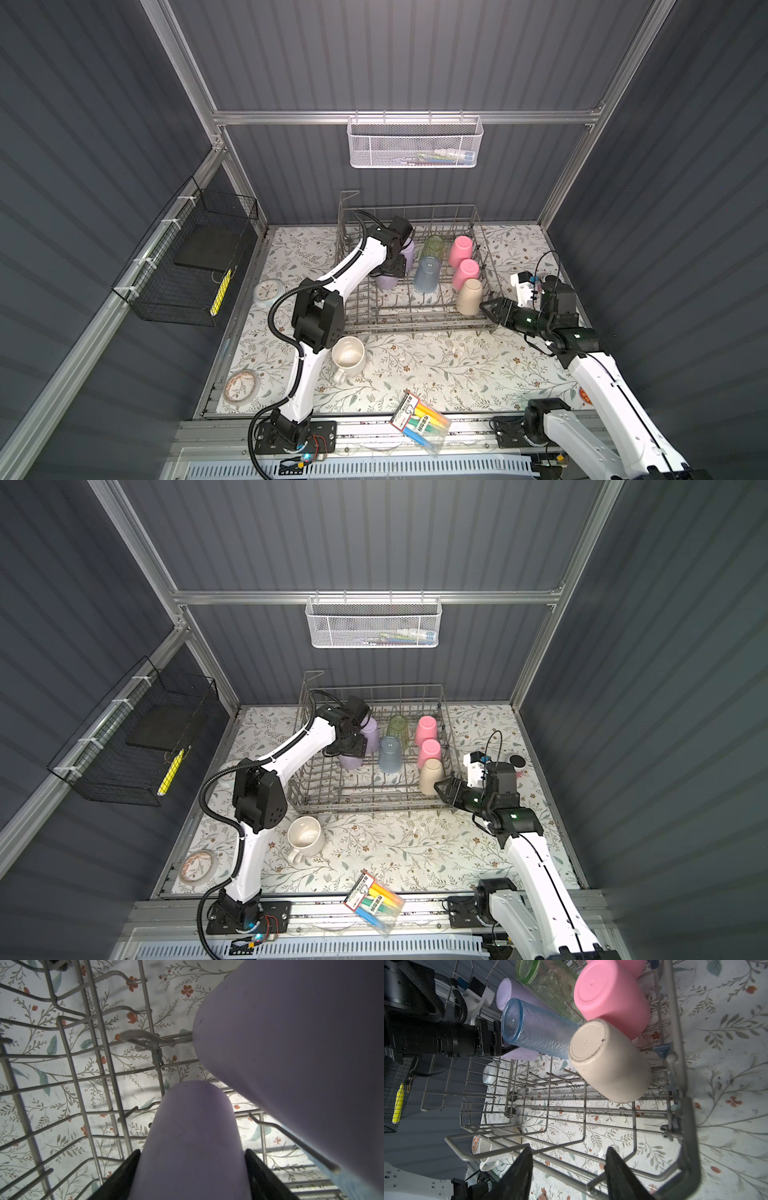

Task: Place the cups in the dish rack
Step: 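Open the left gripper and raise it away from the lavender cup, then move the left gripper down toward the white speckled mug on the table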

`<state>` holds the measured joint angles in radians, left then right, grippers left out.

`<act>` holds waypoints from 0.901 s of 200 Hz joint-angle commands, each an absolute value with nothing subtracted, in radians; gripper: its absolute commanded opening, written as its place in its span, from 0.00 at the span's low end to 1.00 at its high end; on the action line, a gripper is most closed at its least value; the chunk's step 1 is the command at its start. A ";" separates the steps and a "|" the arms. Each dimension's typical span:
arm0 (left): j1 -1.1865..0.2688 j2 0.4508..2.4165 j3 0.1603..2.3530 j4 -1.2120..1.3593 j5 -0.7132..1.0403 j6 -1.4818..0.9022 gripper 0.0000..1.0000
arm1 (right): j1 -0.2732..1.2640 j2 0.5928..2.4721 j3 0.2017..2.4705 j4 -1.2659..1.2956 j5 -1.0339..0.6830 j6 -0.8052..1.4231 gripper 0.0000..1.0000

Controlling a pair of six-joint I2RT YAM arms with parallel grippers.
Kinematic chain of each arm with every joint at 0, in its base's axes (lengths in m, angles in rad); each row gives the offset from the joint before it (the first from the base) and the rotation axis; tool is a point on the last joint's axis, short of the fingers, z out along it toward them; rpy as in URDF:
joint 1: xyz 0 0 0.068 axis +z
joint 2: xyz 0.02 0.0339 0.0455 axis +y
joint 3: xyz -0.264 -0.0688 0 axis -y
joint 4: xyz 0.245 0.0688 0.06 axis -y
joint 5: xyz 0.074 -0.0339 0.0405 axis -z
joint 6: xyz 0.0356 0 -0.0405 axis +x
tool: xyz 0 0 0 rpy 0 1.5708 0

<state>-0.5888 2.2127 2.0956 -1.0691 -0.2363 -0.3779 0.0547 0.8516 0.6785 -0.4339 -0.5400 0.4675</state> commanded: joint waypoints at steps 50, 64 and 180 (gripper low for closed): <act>-0.576 2.155 2.109 -1.118 -0.248 -0.407 0.90 | 0.051 0.859 0.663 -0.410 -0.562 0.472 0.58; -0.576 2.112 2.090 -1.099 -0.247 -0.411 0.90 | 0.051 0.856 0.664 -0.410 -0.564 0.474 0.58; -0.578 1.470 1.794 -0.945 -0.106 -0.374 0.83 | 0.052 0.838 0.670 -0.394 -0.634 0.471 0.59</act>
